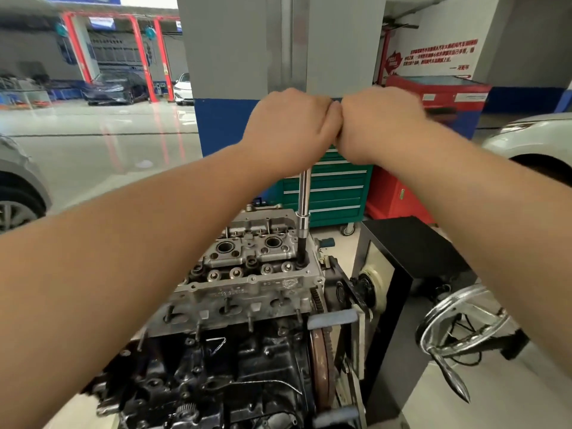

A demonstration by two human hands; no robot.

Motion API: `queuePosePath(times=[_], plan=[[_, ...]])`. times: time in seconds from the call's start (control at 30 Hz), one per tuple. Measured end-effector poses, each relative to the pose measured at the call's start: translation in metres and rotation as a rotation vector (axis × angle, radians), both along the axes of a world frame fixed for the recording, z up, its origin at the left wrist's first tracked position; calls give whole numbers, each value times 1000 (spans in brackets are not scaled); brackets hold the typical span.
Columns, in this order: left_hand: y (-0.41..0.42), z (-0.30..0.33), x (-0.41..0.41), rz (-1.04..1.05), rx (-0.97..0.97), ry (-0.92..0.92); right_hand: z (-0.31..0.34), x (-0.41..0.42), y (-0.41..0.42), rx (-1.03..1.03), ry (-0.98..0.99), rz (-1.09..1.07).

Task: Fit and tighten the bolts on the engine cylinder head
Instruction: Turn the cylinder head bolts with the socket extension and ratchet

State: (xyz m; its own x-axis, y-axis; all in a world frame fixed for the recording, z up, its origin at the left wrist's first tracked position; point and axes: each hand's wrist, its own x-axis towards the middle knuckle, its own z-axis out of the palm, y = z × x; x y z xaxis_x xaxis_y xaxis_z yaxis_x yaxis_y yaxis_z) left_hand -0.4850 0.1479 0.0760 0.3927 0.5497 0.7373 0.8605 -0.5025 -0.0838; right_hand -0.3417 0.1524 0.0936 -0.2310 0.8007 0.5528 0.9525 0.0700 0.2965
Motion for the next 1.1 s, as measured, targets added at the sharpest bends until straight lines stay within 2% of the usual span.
queuePosePath(times=[0.07, 0.1, 0.17, 0.23, 0.3, 0.37, 0.47, 0.53, 0.6, 0.67, 0.77, 0.83, 0.87, 0.97, 1.03, 1.1], plan=[[6, 0, -8, -306, -74, -48, 0, 8, -27, 100, -115, -89], [5, 2, -10, -375, -87, -43, -2, 9, -42, 146, -171, -92], [4, 4, -8, -382, -98, -10, -8, 13, -60, 140, -188, -80], [-1, 6, 0, -252, -117, 30, -6, 20, -54, 70, -125, -75], [-12, 14, 14, 12, -97, 36, -3, 22, -37, 29, -63, -66], [-23, 20, 35, 284, -38, 84, -1, 19, -18, -46, 40, 85], [-19, 19, 54, 373, -24, 69, -2, 7, 3, -243, 102, 237], [-9, 11, 49, 347, -79, -43, -3, 5, 9, -280, 143, 233], [0, 4, 37, 287, -9, -95, -1, 11, 13, -222, 95, 180], [0, 0, 26, 129, 75, -94, 4, 21, -1, -200, 30, 142], [2, 3, 9, -174, 53, -40, 12, 37, -25, -104, -48, 100], [-1, 6, 7, -204, -3, -5, 14, 50, -34, -142, -66, 155], [-3, 9, 8, -178, -22, 17, 16, 58, -35, -183, -49, 169], [-17, 12, 19, 7, -5, 98, 18, 77, -26, -307, -18, 1], [-27, 17, 35, 219, 41, 199, 14, 75, -14, -265, 70, 0], [-36, 22, 57, 403, -8, 281, 12, 64, 4, -212, 150, 72]])
